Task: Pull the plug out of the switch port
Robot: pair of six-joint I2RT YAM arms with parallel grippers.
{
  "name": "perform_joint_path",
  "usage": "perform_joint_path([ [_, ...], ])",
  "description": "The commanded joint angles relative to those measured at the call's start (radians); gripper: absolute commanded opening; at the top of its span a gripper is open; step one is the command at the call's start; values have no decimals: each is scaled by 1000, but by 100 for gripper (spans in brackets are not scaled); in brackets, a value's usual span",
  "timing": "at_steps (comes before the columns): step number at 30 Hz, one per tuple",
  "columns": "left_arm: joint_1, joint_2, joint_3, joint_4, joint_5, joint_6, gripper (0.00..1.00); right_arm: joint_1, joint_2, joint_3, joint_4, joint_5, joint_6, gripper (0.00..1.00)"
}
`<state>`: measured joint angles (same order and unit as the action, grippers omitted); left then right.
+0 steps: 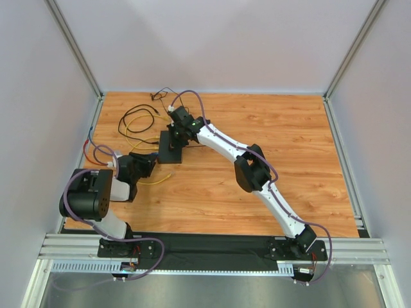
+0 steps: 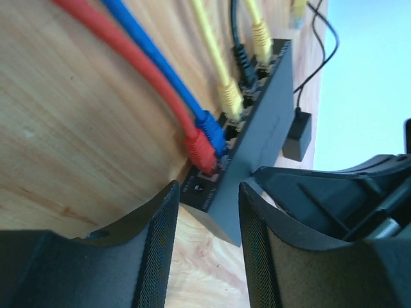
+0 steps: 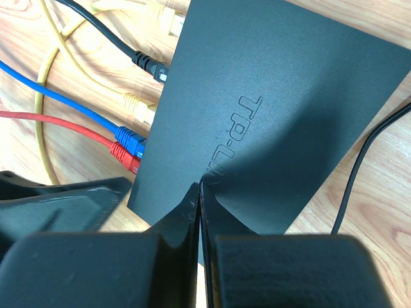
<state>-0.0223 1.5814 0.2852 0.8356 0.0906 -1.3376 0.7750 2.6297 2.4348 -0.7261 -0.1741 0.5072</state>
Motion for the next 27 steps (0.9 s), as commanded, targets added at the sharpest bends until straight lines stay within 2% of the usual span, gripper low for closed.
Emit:
perform_joint_path([
  [1, -8, 76, 16, 80, -9, -43, 50, -16, 73, -54, -139, 62, -49, 1],
  [4, -8, 167, 22, 160, 3, -77, 50, -17, 70, -59, -141, 65, -53, 1],
  [9, -8, 264, -6, 336, -17, -126, 42, -17, 64, -65, -134, 61, -53, 1],
  [15, -8, 218, 9, 235, -18, -112, 39, -19, 62, -62, -133, 59, -56, 1],
  [20, -8, 229, -11, 280, -29, -124, 32, -20, 64, -60, -133, 61, -55, 1],
  [27, -8, 255, -21, 324, -34, -161, 30, -19, 64, -60, -136, 64, -56, 1],
])
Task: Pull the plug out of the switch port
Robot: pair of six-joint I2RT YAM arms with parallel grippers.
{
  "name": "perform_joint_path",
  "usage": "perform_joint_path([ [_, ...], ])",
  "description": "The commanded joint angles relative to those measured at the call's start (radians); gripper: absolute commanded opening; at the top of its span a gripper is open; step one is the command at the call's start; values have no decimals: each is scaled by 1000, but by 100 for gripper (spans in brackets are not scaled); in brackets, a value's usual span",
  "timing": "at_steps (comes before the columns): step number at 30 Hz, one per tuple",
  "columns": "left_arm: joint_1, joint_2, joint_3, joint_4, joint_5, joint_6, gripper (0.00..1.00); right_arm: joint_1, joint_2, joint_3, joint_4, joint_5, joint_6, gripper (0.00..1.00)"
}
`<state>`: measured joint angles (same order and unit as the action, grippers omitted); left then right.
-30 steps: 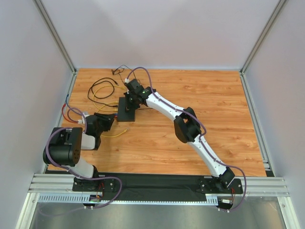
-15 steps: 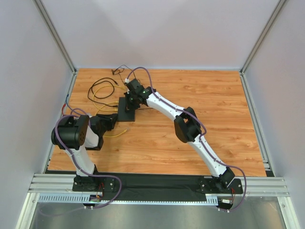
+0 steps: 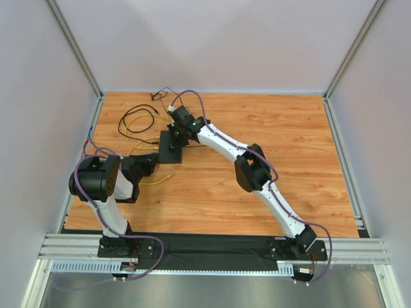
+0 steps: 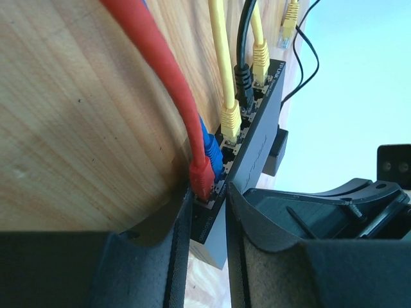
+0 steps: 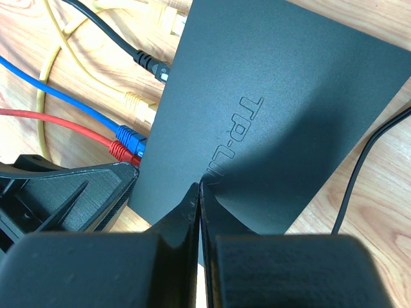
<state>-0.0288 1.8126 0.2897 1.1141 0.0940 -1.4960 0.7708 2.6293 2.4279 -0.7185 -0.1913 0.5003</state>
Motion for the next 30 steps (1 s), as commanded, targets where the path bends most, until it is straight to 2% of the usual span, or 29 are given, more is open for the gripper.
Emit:
perform_joint_path([
  [1, -2, 28, -30, 58, -39, -9, 31, -15, 66, -52, -142, 81, -49, 1],
  [6, -2, 33, -52, 87, -54, -32, 36, -15, 64, -52, -142, 78, -52, 1],
  [12, -2, 40, -41, 82, -40, -40, 37, -15, 64, -52, -142, 78, -55, 1],
  [22, -2, 41, 5, 30, -11, -12, 32, -15, 63, -47, -144, 79, -60, 1],
  [27, -2, 34, 16, 9, -14, -9, 26, -15, 64, -46, -150, 89, -68, 1],
  [30, -2, 42, 22, 12, -14, -7, 18, -15, 63, -40, -156, 98, -72, 1],
])
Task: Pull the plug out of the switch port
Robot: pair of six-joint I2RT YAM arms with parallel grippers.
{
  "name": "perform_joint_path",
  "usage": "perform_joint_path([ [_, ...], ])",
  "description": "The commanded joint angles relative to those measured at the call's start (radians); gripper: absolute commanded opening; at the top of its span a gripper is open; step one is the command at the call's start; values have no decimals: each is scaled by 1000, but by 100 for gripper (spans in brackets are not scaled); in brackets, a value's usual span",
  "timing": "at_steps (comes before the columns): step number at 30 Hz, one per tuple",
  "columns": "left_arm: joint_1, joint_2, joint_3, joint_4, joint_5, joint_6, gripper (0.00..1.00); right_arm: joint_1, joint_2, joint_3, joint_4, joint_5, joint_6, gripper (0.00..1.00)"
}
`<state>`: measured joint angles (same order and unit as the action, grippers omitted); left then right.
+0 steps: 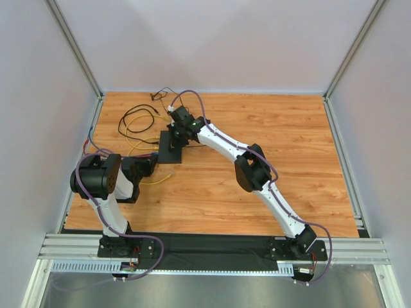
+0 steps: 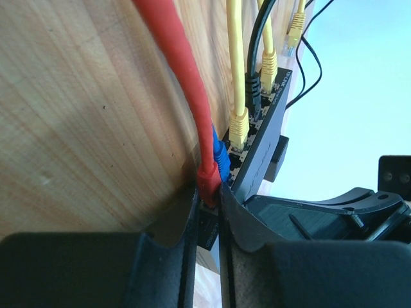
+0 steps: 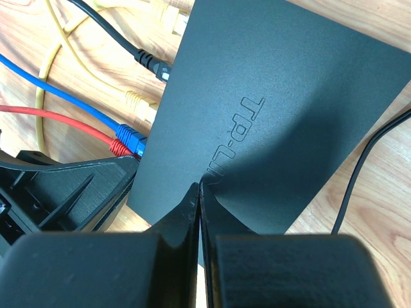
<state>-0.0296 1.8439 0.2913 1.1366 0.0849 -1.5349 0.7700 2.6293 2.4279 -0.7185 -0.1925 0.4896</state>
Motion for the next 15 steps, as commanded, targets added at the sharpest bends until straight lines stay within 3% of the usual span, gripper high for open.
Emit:
perform_joint_path([
  [1, -1, 12, 22, -8, -4, 35, 18, -12, 64, -38, -156, 100, -63, 1],
  [4, 0, 6, 17, -8, -13, 47, 1, -14, 75, -23, -170, 105, -60, 0],
  [10, 17, -14, -10, -15, -42, 19, 0, -14, 100, 16, -208, 116, -52, 0],
  [15, 22, 95, -40, 185, -37, -39, 0, -15, 110, 33, -220, 137, -60, 0],
])
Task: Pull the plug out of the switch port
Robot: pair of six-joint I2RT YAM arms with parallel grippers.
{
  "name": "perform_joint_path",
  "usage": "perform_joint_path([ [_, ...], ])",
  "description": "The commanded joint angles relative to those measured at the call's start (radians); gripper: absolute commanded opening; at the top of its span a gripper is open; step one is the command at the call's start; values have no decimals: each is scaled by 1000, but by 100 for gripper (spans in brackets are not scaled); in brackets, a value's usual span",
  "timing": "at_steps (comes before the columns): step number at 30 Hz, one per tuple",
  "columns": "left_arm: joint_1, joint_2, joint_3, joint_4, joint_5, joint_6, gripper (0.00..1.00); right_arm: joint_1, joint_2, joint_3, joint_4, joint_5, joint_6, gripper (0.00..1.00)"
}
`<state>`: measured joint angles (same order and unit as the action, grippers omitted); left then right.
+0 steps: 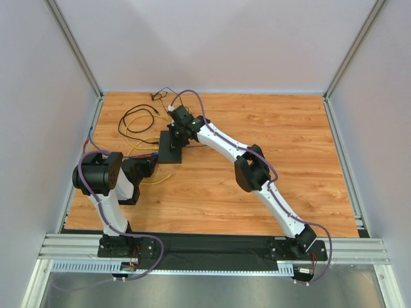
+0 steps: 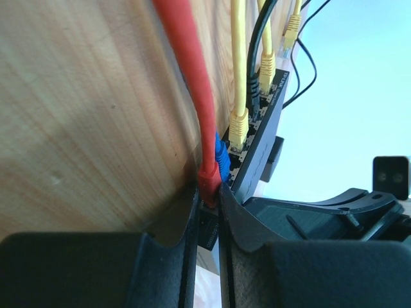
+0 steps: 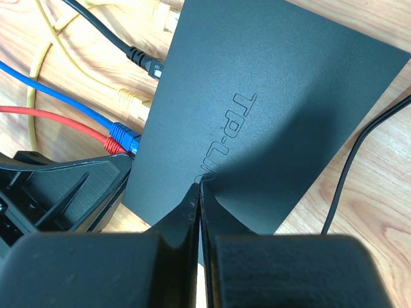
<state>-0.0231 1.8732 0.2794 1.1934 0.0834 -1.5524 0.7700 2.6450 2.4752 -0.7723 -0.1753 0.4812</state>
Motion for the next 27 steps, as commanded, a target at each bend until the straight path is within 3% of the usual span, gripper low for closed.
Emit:
perform_joint_path([
  [1, 15, 81, -29, 156, -34, -26, 0, -14, 96, -10, -174, 122, -53, 0],
  [5, 15, 124, -51, 259, -57, -22, 0, -12, 102, -5, -179, 119, -53, 0],
  [12, 54, -28, -60, 98, -80, 60, 0, -12, 101, -10, -176, 119, -53, 0],
  [18, 58, -62, -36, 89, -74, 92, 0, -12, 98, -15, -173, 117, -59, 0],
  [21, 58, -166, -25, -29, -63, 161, 0, -12, 98, -15, -168, 109, -62, 0],
  [27, 39, -537, 79, -538, -51, 411, 0, -14, 75, -42, -138, 77, -79, 1],
])
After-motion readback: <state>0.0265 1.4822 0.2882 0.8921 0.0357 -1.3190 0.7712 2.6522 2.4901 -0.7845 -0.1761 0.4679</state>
